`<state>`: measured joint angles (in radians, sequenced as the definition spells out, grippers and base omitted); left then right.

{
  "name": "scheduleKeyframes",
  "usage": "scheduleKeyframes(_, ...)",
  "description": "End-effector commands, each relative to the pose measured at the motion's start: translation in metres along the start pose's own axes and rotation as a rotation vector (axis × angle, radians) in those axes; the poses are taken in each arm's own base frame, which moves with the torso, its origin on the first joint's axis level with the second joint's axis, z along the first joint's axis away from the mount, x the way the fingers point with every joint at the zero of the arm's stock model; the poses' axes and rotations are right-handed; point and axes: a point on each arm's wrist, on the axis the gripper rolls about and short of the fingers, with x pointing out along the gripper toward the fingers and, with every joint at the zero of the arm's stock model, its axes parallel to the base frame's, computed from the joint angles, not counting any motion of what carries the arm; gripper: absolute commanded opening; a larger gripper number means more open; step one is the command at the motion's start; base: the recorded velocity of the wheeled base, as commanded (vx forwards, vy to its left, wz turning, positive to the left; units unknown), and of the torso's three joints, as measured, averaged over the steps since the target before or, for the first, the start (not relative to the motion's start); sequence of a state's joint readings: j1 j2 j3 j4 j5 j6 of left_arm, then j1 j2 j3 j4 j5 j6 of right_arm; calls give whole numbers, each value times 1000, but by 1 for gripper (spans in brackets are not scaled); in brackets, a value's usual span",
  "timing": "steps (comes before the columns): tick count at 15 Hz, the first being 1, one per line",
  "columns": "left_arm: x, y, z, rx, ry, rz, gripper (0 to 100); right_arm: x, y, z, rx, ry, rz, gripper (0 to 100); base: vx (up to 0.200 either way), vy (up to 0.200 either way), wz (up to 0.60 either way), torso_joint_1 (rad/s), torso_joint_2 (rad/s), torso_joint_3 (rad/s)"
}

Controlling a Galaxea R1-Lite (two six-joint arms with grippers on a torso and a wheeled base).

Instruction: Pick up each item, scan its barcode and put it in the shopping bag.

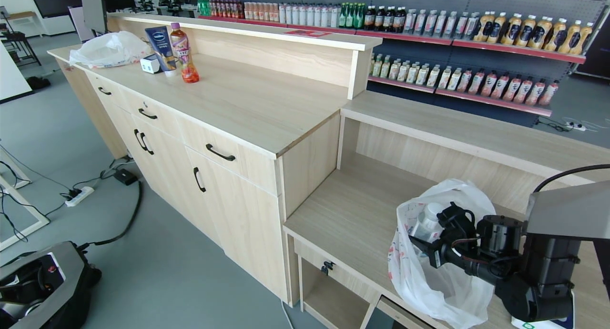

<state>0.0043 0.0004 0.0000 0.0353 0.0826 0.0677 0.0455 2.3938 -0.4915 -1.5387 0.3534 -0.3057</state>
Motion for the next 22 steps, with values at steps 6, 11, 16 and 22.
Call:
scheduleKeyframes(6, 0, 0, 0, 0, 0, 1, 100, -2, -4, -2, 8, 8, -13, 100, 0, 0, 0, 0, 0, 0)
scheduleKeyframes(11, 0, 0, 0, 0, 0, 1, 100, -7, -20, 41, -25, -113, -21, 100, 0, 0, 0, 0, 0, 0)
scheduleKeyframes(16, 0, 0, 0, 0, 0, 1, 100, -40, -19, 88, -62, -129, -22, 100, 0, 0, 0, 0, 0, 0)
scheduleKeyframes(22, 0, 0, 0, 0, 0, 1, 100, -120, -32, 134, -204, -256, -166, 100, 0, 0, 0, 0, 0, 0)
